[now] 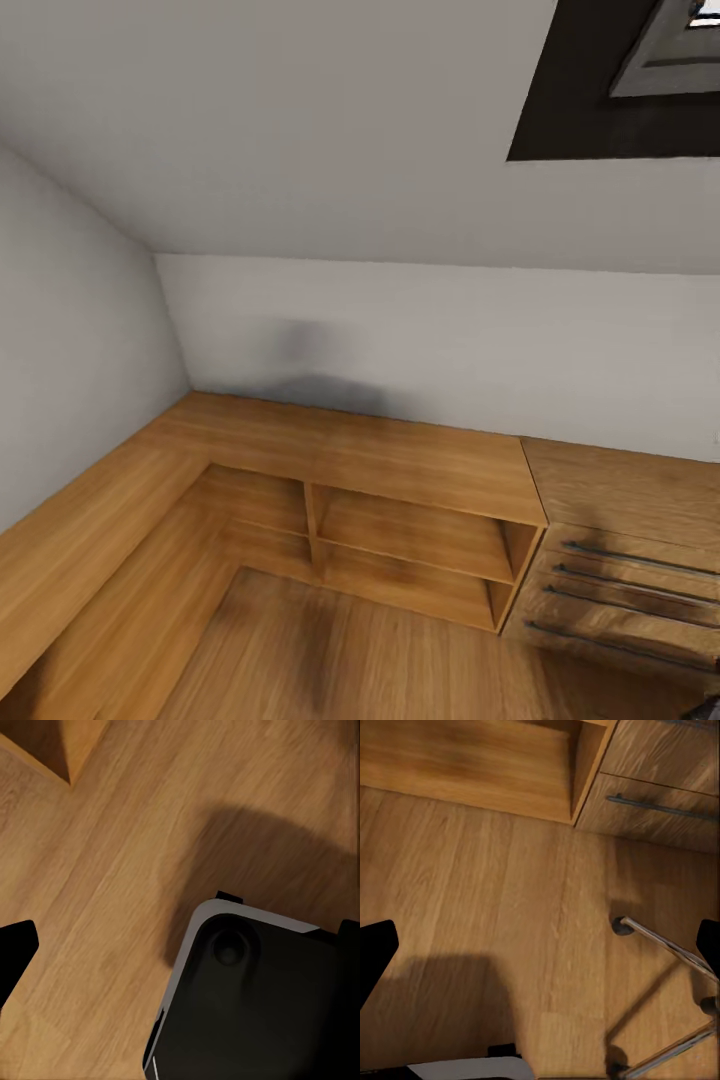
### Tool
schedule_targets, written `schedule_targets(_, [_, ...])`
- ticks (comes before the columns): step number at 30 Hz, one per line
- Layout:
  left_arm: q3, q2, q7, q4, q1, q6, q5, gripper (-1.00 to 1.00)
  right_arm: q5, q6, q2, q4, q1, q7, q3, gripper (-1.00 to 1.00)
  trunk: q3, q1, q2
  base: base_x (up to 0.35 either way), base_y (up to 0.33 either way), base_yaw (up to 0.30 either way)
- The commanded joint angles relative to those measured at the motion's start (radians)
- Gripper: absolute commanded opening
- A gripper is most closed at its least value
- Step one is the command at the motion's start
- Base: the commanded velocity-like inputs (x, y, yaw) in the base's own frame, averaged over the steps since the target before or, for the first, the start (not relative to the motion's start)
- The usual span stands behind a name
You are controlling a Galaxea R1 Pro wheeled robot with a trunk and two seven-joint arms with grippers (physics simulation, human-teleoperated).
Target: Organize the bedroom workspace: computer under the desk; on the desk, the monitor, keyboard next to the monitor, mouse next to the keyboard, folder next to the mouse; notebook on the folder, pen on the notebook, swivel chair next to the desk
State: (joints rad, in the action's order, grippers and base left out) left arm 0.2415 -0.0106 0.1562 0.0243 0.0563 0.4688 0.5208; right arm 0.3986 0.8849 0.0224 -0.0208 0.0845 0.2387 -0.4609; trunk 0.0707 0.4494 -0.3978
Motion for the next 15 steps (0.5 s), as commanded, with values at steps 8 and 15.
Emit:
schedule_targets(8, [0.009,0.0,0.006,0.0,0.0,0.002,0.004,1.0,0.002,0.003,0.001,-0.002,0.001,0.005,-0.008,1.0,0.002,0.001,-0.002,0.0,0.0,-0.251])
schedule_targets(15, [0.009,0.0,0.006,0.0,0.0,0.002,0.004,1.0,0.002,0.002,0.002,-0.002,0.001,0.005,-0.009,1.0,0.002,0.001,-0.002,0.0,0.0,-0.251])
